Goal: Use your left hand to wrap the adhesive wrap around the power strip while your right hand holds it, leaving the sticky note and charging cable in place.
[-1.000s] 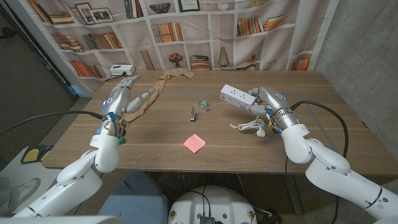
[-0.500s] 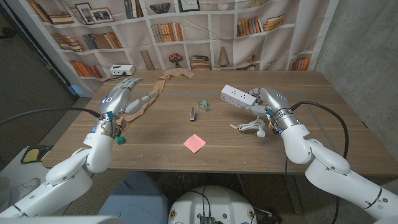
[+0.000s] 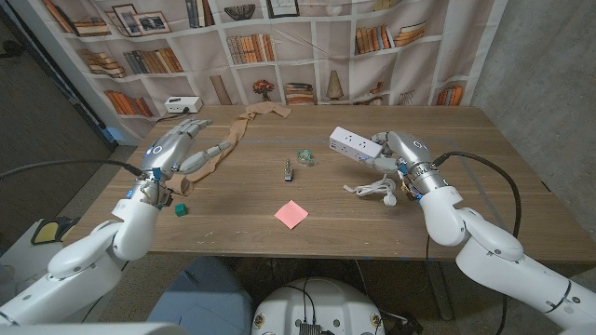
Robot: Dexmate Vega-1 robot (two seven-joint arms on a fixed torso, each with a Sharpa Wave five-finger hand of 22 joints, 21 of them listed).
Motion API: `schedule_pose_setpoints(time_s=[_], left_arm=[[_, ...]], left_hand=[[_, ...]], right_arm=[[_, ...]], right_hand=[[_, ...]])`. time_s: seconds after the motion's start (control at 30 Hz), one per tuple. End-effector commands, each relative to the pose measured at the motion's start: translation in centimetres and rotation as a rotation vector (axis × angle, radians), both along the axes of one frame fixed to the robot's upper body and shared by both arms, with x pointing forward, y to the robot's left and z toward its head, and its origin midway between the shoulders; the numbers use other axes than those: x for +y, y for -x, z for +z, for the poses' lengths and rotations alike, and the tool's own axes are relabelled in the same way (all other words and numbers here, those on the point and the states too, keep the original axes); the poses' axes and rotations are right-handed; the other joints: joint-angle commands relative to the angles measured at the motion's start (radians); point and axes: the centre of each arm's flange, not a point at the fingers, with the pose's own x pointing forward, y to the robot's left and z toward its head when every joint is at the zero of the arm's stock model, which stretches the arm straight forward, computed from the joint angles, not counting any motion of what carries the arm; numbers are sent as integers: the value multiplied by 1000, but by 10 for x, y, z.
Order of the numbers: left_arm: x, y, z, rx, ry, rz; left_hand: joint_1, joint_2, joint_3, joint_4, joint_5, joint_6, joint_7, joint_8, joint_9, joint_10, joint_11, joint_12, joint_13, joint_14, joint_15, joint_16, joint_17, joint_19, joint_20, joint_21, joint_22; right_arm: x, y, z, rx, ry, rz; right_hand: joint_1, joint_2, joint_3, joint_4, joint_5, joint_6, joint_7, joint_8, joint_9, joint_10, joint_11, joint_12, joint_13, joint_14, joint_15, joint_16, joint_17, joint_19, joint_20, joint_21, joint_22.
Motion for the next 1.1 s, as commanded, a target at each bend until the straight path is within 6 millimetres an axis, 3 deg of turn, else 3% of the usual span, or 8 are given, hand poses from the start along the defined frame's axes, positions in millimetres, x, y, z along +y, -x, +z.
schedule_pose_setpoints(time_s=[0.03,0.37,0.4,0.47,1.1], left_arm=[[6,2,0,-13,-27,-10],[9,0,-3,13,-55,3],[11,0,-3,16,-53,6],[14,-1,-4,22,-50,11],[31,-12,-7,77,-43,51]], left_hand=[[-12,2,-5,3,8,15,0,10,2,17,0,6,2,22,-1,6,3,13,0,3,4],[-16,5,-6,5,11,14,-2,7,2,21,1,6,2,24,-3,4,3,15,2,1,4],[-17,6,-7,5,12,15,-2,6,2,22,-11,5,2,25,-3,3,3,15,4,0,4],[-18,7,-7,6,13,15,-2,5,1,21,1,4,3,26,-4,2,2,15,5,0,4],[-20,9,-9,6,17,13,4,0,1,21,14,0,3,25,8,-2,2,10,11,-6,4]], right_arm=[[2,0,2,13,-11,23],[0,1,3,20,-3,19],[0,2,4,19,-2,20],[1,2,4,19,-1,21],[6,-2,6,30,-2,32]], right_hand=[[160,170,18,5,3,79,-71,2,6,116,-112,45,81,83,-137,-2,6,-7,-32,12,-1],[159,170,19,5,4,80,-70,1,7,114,-113,45,83,84,-137,-8,12,-11,-33,23,-6],[159,170,19,5,4,80,-71,0,7,116,-112,46,83,84,-137,-9,12,-12,-33,24,-7],[159,170,19,5,4,80,-71,0,7,116,-113,45,82,84,-137,-10,13,-13,-32,27,-8],[157,169,20,5,3,79,-73,-3,9,117,-115,46,84,87,-137,-19,23,-19,-35,45,-17]])
